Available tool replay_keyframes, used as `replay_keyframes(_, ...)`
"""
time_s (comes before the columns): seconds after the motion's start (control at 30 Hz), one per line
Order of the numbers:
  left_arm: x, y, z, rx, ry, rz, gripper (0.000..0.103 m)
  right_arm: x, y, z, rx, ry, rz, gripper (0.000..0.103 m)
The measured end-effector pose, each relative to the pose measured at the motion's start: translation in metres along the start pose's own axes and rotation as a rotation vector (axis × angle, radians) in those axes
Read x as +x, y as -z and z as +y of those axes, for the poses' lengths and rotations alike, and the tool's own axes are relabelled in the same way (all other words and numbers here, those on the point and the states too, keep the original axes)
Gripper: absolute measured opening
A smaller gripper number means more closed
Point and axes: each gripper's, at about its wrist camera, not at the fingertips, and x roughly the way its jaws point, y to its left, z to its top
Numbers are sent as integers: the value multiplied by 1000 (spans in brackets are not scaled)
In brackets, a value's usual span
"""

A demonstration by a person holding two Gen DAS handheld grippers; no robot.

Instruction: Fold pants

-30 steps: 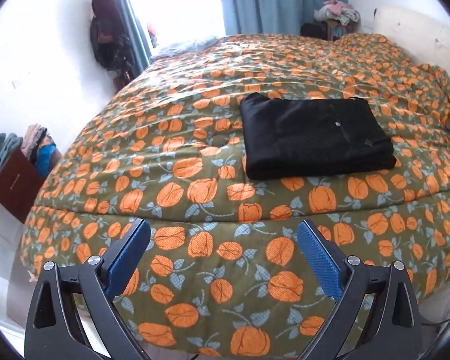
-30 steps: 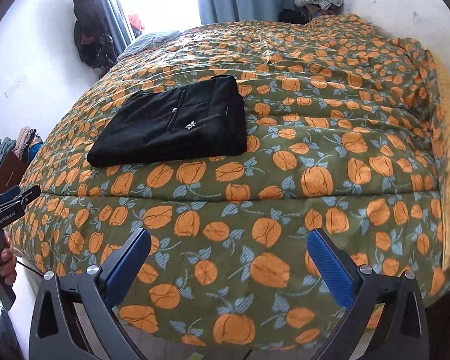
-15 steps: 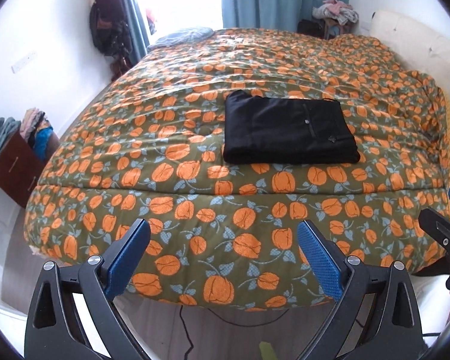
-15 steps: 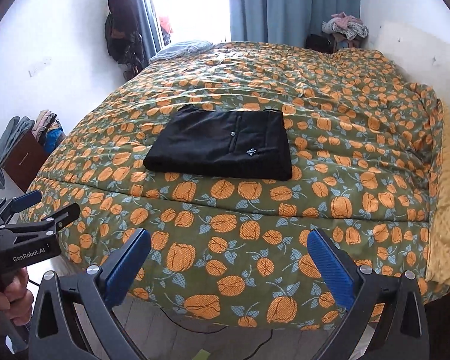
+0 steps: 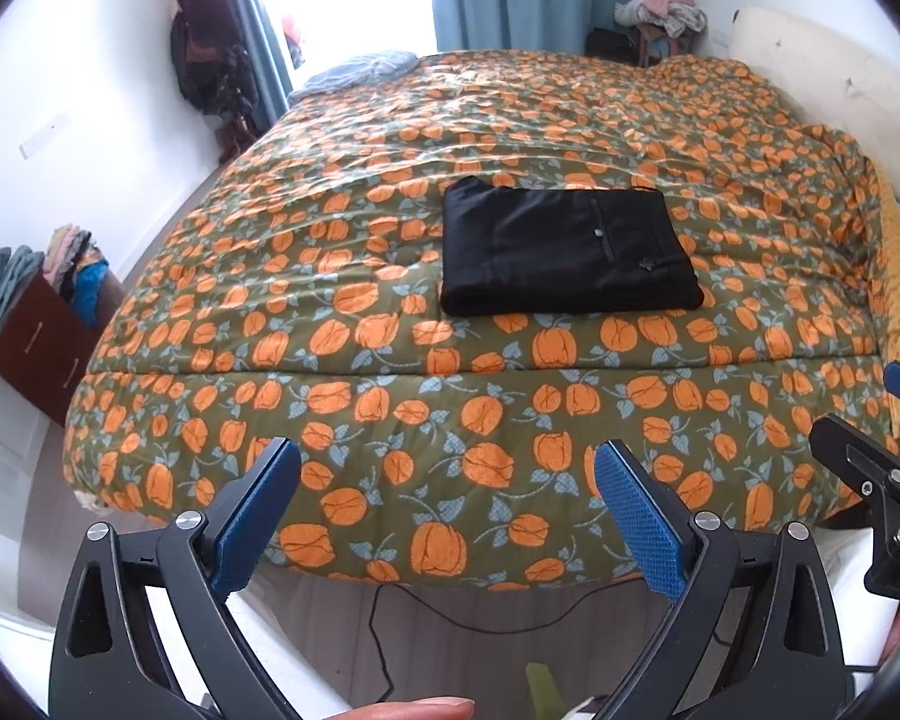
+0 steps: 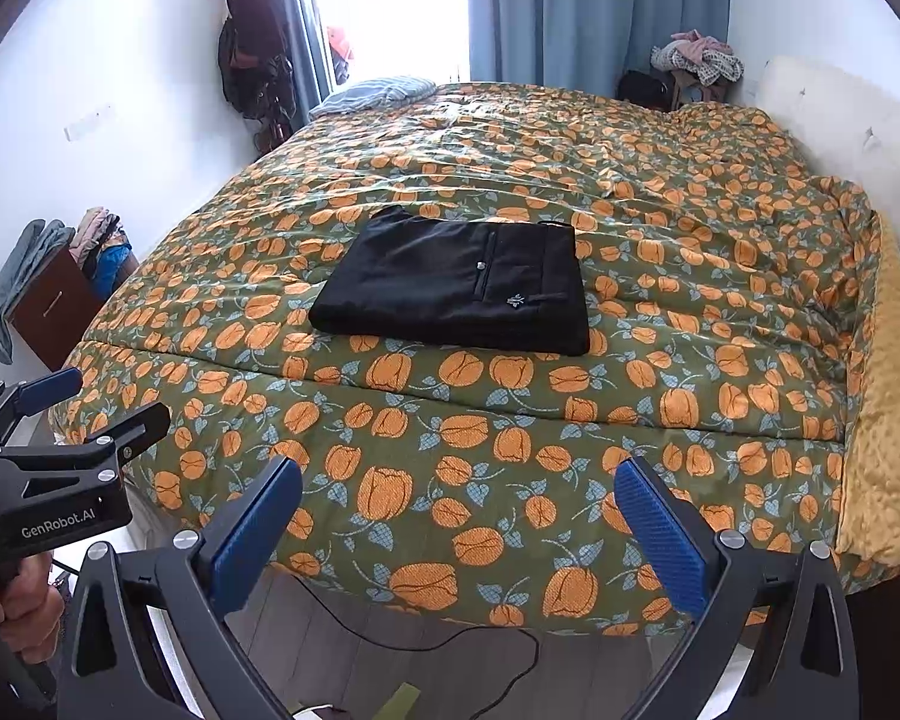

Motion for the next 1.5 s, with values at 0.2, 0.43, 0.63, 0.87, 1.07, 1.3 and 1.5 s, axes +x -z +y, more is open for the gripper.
replay_keyframes(0.2, -2, 0, -1, -1, -1, -3, 99, -4, -1, 3, -6, -7, 16, 103)
replay_keyframes(0.43, -3, -1, -2, -1, 0, -3, 99, -2, 0, 4, -19, 9, 24, 103)
replay_keyframes(0.63, -4, -2, -3, 1, 0, -3, 99, -3, -1, 5, -32, 30, 22, 103)
replay_keyframes(0.87, -6, -3, -6, 3, 6, -3, 99, -5, -2, 3, -29, 36, 17, 103)
replay_keyframes(1.07, -4, -5, -8, 17, 17, 5, 99, -6, -3, 2, -28, 40, 16, 103)
replay_keyframes(1.3, -2, -5, -9, 19, 19, 6, 99, -6, -4, 0, -28, 48, 14, 103)
replay_keyframes(1.5, -2, -5, -10, 20, 20, 8, 99, -7, -5, 0, -28, 50, 10, 103)
